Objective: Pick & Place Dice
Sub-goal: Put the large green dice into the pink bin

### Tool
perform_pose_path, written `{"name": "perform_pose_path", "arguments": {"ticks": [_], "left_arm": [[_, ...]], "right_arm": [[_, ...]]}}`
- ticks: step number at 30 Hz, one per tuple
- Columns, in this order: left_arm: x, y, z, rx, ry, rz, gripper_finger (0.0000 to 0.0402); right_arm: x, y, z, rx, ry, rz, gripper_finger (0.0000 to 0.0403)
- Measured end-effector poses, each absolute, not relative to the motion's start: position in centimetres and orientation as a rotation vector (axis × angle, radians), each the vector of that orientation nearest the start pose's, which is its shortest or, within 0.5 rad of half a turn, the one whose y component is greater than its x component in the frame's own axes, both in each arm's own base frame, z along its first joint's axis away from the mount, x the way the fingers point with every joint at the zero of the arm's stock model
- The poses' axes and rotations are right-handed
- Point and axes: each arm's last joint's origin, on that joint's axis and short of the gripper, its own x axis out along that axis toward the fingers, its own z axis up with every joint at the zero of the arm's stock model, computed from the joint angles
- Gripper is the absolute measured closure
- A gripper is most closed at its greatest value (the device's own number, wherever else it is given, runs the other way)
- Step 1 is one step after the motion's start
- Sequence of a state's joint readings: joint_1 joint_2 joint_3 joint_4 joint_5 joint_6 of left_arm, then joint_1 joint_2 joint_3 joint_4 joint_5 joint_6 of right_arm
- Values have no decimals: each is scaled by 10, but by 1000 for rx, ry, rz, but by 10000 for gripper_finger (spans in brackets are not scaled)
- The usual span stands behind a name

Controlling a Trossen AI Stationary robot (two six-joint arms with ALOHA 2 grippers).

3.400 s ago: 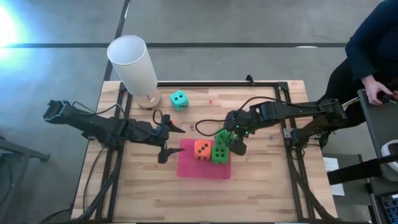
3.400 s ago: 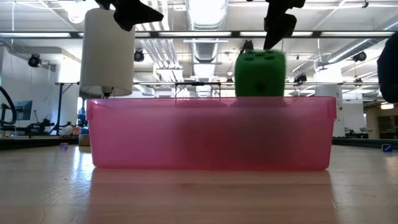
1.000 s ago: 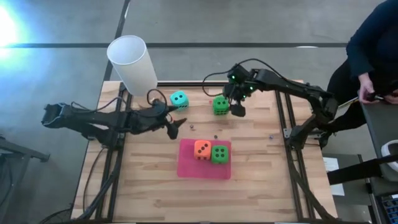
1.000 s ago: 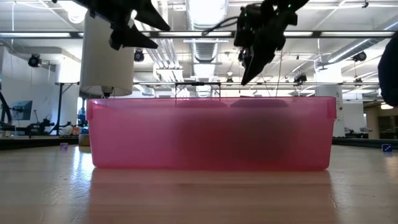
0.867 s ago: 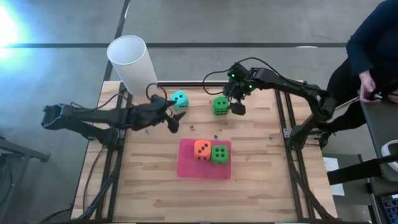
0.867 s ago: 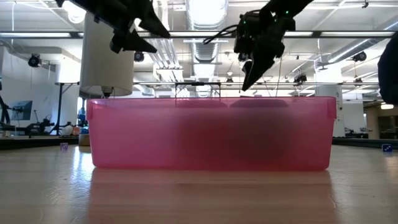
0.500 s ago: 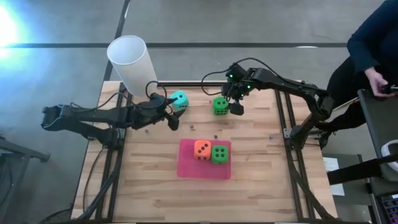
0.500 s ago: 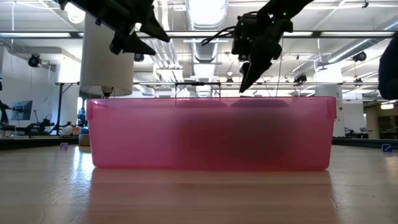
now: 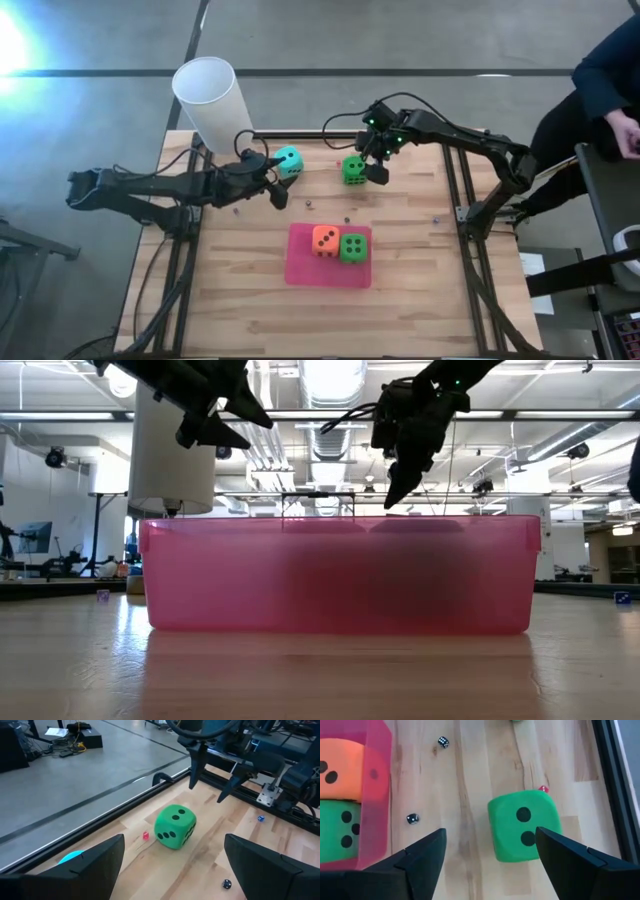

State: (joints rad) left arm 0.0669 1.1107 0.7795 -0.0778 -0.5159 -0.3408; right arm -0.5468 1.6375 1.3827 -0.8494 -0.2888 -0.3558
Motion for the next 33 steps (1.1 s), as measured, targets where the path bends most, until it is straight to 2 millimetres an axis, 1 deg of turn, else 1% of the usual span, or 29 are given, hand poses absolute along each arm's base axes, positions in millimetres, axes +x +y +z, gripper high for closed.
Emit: {"name": "perform_pose_path", "arguments": {"ticks": [8, 18, 22, 24, 28, 33], "left_arm": [[238, 30, 280, -234, 303, 636, 47], [238, 30, 280, -234, 303, 636, 50], [238, 30, 280, -234, 303, 636, 53], [238, 30, 280, -234, 303, 636, 54], [238, 30, 280, -234, 303, 636, 55], [238, 30, 280, -234, 303, 636, 51]], "right_arm": [[289, -166, 278, 122, 1026, -46, 91], [291, -167, 279, 109, 1002, -52, 107], [291, -167, 279, 117, 997, -60, 107], [293, -168, 280, 110, 980, -65, 102], [292, -169, 280, 33, 982, -29, 85], [291, -171, 276, 15, 985, -28, 50]]}}
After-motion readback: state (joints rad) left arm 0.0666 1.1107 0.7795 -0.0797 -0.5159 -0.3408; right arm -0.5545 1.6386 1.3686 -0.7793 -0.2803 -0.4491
